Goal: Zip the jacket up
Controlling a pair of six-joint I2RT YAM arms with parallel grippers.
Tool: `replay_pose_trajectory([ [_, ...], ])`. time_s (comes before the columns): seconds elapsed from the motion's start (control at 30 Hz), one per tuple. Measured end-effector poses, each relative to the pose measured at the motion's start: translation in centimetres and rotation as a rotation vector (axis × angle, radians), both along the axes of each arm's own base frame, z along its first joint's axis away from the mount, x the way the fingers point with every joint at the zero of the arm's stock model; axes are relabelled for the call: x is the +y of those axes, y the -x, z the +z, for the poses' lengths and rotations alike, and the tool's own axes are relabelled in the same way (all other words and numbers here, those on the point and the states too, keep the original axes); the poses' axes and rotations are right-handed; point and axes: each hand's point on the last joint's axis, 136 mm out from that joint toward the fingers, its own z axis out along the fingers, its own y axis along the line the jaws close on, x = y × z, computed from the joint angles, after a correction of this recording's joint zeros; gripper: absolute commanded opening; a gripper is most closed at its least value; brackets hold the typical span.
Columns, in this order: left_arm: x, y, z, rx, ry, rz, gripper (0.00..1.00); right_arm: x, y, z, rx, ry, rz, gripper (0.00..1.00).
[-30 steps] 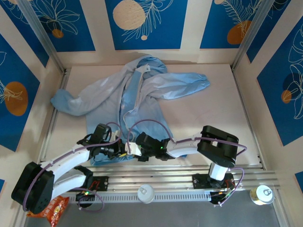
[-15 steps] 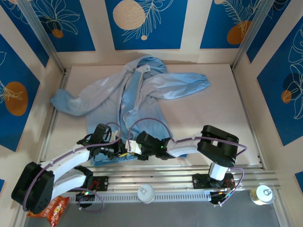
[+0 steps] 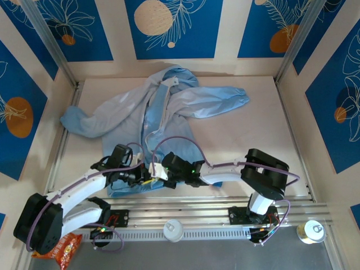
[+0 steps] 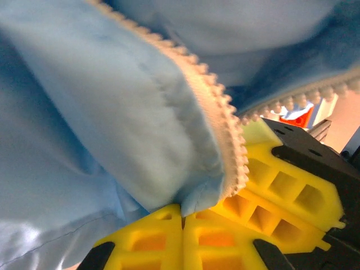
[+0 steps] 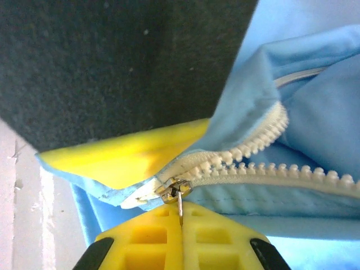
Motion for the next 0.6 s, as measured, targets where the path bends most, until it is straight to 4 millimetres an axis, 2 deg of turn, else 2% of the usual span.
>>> replay_pose_trajectory([
  [0.07, -0.2, -0.4, 0.8, -0.017, 0.001, -0.006, 0.00, -0.1, -0.3, 0.7, 0.000, -0.011, -0.012, 0.00],
  [0.1, -0.2, -0.6, 1.2, -0.022, 0.001, -0.007, 0.03, -0.2, -0.4, 0.9, 0.000, -0.015, -0.018, 0.00],
  [0.27, -0.1, -0.8, 2.2, -0.041, -0.009, -0.008, 0.38, -0.2, -0.6, 1.8, 0.007, -0.029, -0.025, 0.00],
  [0.37, 0.2, -1.0, 3.2, -0.069, -0.023, 0.000, 0.49, -0.3, -0.6, 2.2, 0.018, -0.034, -0.029, 0.00],
  [0.47, 0.9, -1.4, 4.7, -0.126, -0.052, 0.026, 0.52, -0.4, -0.5, 2.4, 0.032, -0.035, -0.028, 0.00],
  [0.6, 2.4, -1.5, 7.4, -0.232, -0.071, 0.097, 0.51, -0.2, -0.6, 3.7, 0.046, -0.057, -0.028, 0.00],
])
